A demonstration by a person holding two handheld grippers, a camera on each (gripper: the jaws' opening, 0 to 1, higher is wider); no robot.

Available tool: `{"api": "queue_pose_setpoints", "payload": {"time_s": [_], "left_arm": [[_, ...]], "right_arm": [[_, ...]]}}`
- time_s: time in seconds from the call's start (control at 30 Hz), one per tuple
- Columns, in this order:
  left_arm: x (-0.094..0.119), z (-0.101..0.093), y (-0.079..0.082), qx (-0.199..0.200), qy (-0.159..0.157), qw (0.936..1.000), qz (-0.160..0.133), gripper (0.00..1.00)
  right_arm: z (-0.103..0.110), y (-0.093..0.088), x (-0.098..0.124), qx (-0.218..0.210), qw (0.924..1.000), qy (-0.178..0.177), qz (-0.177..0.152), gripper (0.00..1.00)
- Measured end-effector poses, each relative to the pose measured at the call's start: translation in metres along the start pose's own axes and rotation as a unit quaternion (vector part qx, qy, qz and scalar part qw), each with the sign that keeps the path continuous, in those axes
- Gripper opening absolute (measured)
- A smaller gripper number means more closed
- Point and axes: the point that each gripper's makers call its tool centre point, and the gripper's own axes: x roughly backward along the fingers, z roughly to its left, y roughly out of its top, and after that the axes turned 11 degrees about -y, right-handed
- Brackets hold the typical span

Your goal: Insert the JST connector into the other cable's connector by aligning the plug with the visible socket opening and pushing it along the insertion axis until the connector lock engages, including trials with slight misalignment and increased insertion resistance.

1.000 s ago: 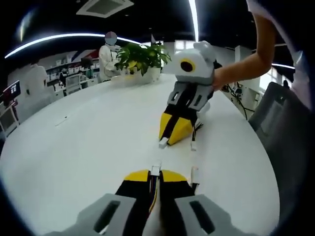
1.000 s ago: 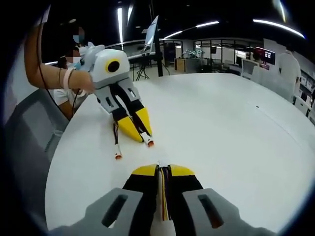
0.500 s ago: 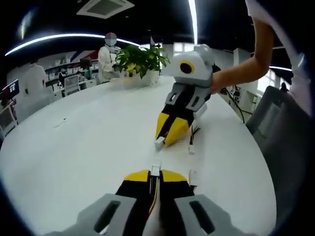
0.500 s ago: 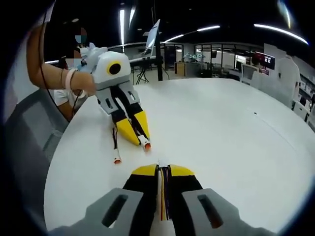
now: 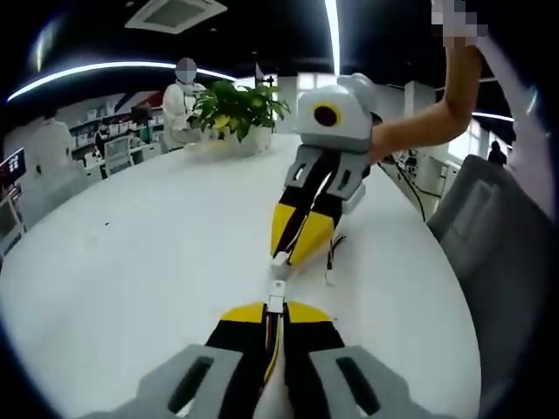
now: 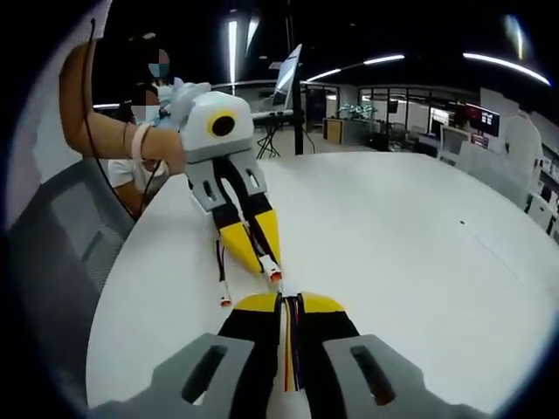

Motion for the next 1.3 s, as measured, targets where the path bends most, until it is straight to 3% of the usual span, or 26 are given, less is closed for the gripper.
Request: {"api": "queue_pose_setpoints", "payload": {"time_s": [1.3], "left_arm": [[0.0, -0.005, 0.002, -0.02, -0.026, 0.9991, 0.025, 0.0]], "right_arm": [[0.015, 0.001, -0.004, 0.045, 0.9983, 0.036, 0.007, 0.03]]}}
